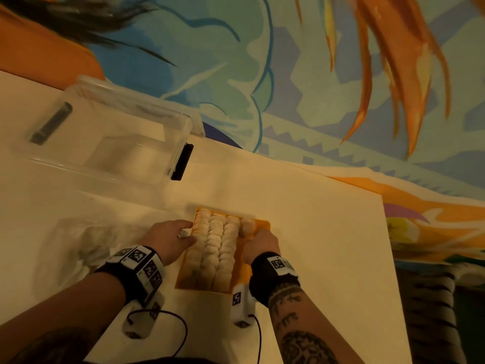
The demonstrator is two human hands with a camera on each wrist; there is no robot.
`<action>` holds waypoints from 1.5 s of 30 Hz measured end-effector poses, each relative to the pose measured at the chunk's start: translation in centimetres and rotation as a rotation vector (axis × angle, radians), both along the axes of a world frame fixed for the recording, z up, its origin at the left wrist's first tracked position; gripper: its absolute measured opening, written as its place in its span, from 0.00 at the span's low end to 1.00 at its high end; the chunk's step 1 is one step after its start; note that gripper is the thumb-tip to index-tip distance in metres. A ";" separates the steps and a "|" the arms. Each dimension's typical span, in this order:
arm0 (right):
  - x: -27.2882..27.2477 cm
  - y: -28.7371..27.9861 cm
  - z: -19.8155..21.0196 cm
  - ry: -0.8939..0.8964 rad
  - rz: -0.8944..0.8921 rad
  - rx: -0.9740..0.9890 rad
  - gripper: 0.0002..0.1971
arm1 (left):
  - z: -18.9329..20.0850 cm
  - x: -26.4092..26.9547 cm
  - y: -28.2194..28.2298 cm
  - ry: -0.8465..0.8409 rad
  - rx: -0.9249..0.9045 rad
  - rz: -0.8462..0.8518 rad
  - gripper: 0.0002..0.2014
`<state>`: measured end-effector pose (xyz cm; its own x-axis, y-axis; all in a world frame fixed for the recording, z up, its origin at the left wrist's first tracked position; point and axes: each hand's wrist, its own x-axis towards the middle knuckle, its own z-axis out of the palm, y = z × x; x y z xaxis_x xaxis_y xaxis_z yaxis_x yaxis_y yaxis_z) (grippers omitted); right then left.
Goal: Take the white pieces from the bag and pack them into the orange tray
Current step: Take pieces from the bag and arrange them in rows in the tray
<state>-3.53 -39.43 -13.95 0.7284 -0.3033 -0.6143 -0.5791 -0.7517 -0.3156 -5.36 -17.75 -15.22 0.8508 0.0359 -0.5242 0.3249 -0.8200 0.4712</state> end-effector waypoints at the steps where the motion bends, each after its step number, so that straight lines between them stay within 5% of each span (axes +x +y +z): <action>1: 0.0 0.2 -0.1 0.011 -0.023 0.029 0.14 | 0.0 0.0 0.0 0.000 -0.004 0.001 0.24; 14: 0.6 0.2 1.7 -0.045 0.047 0.042 0.13 | 1.5 -0.2 0.1 -0.022 -0.019 0.067 0.21; 17: -0.5 -0.2 3.3 -0.189 0.094 0.145 0.17 | 2.8 -0.5 -0.8 -0.021 -0.223 0.186 0.23; 21: -3.0 0.7 5.7 -0.320 0.245 0.489 0.14 | 4.2 -1.1 -3.2 0.063 -0.583 0.386 0.40; 25: -4.7 0.8 6.3 -0.343 0.198 0.577 0.12 | 6.6 -2.1 -6.1 0.093 -0.772 0.445 0.35; 32: -5.4 -1.9 7.5 -0.389 -0.070 0.712 0.07 | 8.1 -3.6 -7.1 -0.048 -0.670 0.159 0.10; 38: -5.5 -2.5 7.1 -0.225 -0.405 0.892 0.10 | 8.1 -4.3 -7.0 -0.156 -0.696 0.105 0.21; 45: -5.8 -2.5 6.6 -0.158 -0.217 0.809 0.11 | 6.7 -4.0 -7.1 -0.312 -0.468 0.008 0.12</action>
<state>-9.36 -41.96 -7.34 0.8003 0.0419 -0.5981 -0.5883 -0.1374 -0.7969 -9.32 -24.82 -8.57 0.9687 -0.1331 -0.2097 0.1173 -0.4989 0.8587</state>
